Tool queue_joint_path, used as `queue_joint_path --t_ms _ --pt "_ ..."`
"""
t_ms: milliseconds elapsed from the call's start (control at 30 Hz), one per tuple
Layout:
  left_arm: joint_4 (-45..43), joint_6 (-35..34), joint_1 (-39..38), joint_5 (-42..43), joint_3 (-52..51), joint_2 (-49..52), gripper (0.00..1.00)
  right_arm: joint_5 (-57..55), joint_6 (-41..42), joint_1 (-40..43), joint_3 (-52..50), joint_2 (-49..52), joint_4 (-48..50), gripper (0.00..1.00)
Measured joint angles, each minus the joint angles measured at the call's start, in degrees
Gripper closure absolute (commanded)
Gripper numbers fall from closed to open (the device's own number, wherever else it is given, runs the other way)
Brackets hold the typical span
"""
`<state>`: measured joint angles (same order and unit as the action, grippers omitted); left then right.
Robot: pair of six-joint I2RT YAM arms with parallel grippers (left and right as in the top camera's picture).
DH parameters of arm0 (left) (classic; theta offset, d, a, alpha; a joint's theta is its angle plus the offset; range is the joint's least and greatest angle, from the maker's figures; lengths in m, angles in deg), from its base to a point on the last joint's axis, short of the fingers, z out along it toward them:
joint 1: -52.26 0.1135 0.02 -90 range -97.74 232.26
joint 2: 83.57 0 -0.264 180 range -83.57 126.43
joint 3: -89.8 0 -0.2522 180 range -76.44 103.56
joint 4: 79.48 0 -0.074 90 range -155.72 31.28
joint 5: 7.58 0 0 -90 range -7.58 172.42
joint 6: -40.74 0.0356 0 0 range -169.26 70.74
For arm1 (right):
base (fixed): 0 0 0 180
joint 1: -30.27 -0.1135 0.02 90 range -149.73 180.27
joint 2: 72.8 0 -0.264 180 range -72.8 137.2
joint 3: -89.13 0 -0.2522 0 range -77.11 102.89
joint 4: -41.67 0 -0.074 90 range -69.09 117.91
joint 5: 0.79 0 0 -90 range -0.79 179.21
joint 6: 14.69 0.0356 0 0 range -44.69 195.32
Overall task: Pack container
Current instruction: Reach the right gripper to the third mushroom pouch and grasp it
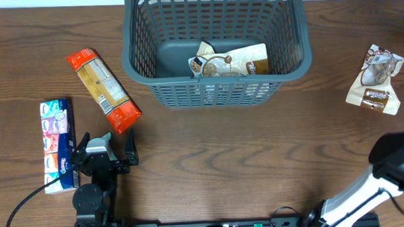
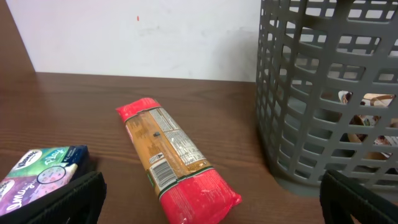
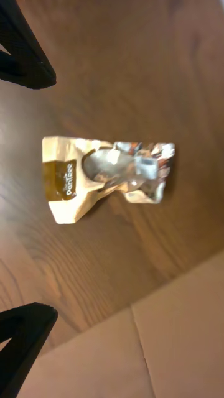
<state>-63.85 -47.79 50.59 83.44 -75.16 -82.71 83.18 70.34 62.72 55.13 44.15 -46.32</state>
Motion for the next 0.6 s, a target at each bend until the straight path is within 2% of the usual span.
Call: queue_joint_path --t_ms 367,600 --pt "-0.02 0.0 0.0 0.0 0.0 0.0 0.01 1.92 -1.64 1.03 0.0 17.75 0.02 0.09" --pt "-0.02 -0.28 0.0 0.0 0.0 0.0 0.01 4.17 -1.73 1.03 -0.02 25.64 1.6 0.08"
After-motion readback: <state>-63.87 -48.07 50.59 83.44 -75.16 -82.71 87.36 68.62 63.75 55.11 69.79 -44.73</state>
